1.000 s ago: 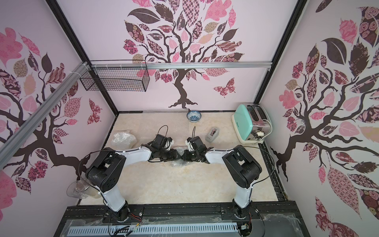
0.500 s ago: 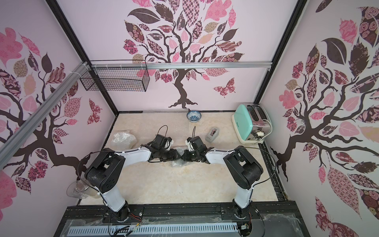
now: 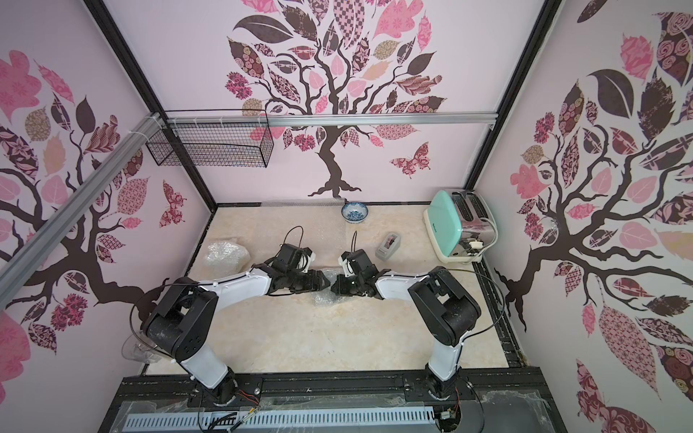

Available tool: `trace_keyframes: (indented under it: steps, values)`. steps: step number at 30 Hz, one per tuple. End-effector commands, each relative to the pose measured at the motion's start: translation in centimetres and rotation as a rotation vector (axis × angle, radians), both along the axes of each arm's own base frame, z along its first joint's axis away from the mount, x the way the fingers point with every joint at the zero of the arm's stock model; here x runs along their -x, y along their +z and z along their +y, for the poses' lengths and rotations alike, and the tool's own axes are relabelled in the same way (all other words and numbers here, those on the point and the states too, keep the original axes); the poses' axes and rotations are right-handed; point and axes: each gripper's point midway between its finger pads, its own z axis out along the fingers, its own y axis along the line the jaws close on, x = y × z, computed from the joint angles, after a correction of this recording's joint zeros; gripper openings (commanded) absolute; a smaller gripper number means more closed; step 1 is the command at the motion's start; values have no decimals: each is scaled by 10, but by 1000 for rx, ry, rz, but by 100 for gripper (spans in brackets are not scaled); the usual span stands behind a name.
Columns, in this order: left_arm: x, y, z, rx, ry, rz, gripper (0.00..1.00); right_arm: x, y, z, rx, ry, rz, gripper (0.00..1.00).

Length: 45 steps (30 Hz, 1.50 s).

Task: Wrap bowls in bubble wrap
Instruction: Stick the tape on the bubble wrap.

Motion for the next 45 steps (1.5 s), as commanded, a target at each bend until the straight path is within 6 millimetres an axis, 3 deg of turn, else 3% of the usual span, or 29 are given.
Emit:
trace_keyframes:
  steps: [1, 17, 25, 30, 45]
  values:
    - [-1, 6, -4, 30, -21, -20, 75, 6, -11, -4, 45, 8, 33, 0]
    - [-5, -16, -13, 34, -50, 34, 74, 7, -11, -3, 39, 14, 36, 0]
    - [-12, -32, -11, 3, -18, 53, 65, 8, -11, -3, 37, 16, 36, 0]
    - [-10, -40, -10, -7, -12, 65, 64, 8, -9, -3, 32, 15, 35, 0]
    - [-10, -44, -8, -16, -12, 69, 62, 23, 27, -11, -25, -1, 10, 27]
